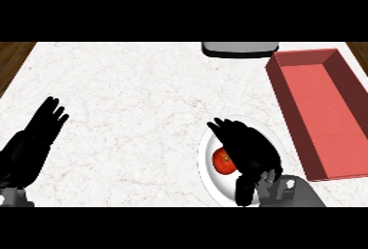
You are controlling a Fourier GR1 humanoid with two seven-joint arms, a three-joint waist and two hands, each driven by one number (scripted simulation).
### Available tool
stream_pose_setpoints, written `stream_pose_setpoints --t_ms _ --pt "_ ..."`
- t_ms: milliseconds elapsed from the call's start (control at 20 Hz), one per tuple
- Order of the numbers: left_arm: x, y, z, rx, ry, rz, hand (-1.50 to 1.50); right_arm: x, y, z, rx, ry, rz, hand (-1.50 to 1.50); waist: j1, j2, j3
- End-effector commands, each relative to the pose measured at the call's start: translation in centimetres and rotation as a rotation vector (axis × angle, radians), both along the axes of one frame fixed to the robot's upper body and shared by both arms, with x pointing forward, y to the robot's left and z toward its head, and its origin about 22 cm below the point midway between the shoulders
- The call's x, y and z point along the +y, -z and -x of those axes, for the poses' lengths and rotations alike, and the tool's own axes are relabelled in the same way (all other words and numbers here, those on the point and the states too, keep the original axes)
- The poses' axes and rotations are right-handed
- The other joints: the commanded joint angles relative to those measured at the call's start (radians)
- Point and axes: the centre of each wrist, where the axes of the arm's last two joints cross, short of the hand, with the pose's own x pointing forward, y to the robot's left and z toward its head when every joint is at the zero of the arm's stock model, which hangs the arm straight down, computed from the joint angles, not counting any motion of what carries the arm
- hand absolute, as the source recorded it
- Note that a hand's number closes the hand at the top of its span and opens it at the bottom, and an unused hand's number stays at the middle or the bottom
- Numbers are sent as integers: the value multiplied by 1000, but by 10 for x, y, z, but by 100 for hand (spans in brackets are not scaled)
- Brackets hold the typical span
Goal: Pick the tomato from the plate and place it in the cardboard box
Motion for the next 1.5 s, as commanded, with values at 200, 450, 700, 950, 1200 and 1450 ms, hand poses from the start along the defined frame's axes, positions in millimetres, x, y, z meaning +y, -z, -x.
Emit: stream_pose_setpoints --t_ms 200,450,700,950,1200,1450 --pt "7 0 -4 -4 -16 3 0 13 20 -2 28 -11 46 -150 1 0 0" --pt "9 13 0 -5 2 -3 0 10 32 -20 54 -19 60 -150 2 1 0" --pt "5 -19 -11 -16 -2 -2 0 10 45 -4 43 8 34 -150 -2 0 0" --pt "-6 9 -2 -21 17 -20 0 6 57 2 30 -8 64 -150 -1 0 0" --pt "8 -1 -9 -4 5 12 0 -3 56 -25 -38 -73 8 150 1 0 0" --pt "0 5 -7 -11 0 5 0 9 59 -23 -49 -95 15 150 0 0 0"
